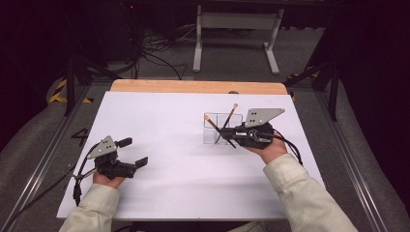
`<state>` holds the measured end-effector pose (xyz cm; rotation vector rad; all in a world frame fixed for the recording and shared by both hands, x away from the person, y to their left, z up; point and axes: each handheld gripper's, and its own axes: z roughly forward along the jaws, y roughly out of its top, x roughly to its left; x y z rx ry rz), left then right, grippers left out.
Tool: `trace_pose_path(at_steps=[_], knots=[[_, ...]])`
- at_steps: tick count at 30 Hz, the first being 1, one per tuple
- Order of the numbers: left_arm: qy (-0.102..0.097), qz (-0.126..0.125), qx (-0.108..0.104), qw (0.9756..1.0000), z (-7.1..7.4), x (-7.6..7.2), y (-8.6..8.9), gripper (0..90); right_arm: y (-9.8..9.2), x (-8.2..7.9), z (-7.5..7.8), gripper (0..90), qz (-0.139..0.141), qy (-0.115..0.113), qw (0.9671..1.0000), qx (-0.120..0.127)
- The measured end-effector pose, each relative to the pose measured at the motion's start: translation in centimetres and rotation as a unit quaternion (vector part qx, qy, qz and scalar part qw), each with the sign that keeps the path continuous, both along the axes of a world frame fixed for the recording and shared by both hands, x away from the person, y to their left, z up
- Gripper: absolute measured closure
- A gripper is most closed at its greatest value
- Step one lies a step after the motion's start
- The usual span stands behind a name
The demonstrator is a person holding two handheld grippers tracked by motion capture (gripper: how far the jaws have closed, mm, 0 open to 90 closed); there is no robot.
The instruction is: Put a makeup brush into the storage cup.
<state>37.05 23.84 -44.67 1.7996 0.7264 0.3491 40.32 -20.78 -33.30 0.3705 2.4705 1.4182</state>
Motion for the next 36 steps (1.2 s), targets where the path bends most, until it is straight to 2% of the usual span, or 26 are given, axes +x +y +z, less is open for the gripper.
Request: trace_pose_path(at_steps=[11,17,24,29,36], knots=[[0.0,0.0,0.002,1.0,0.0,0.0,0.0,0.0,-0.8,0.4,-0.1,83.2,-0.022,0.011,0.998,0.059],[0.0,0.0,0.003,1.0,0.0,0.0,0.0,0.0,-1.2,0.7,-0.3,83.2,-0.038,0.011,0.9953,0.088],[0.0,0.0,0.002,1.0,0.0,0.0,0.0,0.1,-1.4,0.8,-0.4,83.2,-0.059,0.003,0.9929,0.104],[-0.001,0.0,0.004,1.0,0.0,0.0,0.0,0.0,-1.5,1.1,-0.7,83.2,-0.067,0.008,0.9895,0.127],[0.0,-0.001,0.002,1.0,0.0,0.0,0.0,0.1,-1.3,1.3,-0.8,83.0,-0.09,0.004,0.986,0.141]])
